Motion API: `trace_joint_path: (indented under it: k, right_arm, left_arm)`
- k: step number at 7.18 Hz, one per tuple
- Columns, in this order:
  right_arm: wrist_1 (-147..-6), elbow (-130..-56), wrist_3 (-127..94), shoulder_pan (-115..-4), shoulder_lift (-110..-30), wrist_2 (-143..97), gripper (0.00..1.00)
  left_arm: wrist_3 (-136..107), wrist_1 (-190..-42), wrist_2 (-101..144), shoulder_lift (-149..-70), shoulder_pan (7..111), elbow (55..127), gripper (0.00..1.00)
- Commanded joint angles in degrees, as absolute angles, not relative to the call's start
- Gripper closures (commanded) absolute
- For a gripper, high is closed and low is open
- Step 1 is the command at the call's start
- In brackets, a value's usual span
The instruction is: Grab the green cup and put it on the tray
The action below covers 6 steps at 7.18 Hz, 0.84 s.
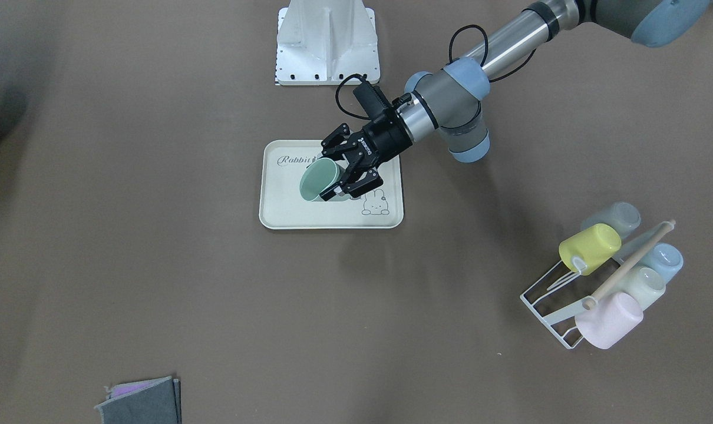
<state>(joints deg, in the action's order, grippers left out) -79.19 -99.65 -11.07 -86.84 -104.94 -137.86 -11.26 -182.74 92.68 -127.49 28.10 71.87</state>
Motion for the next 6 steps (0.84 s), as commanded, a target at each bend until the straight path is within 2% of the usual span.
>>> trace_joint_path:
  k: [1,6]
  right_arm:
    - [-79.19,-99.67,-11.07,-86.84,-104.94,-137.81,0.00]
    - [-79.19,-99.93,-11.07,-86.84,-104.94,-137.99,0.00]
  left_arm:
    - [-14.58,-189.65,92.37,-126.83,25.76,68.21,0.68]
    - [-14.77,-191.78,92.46,-126.65,24.97,65.57,0.67]
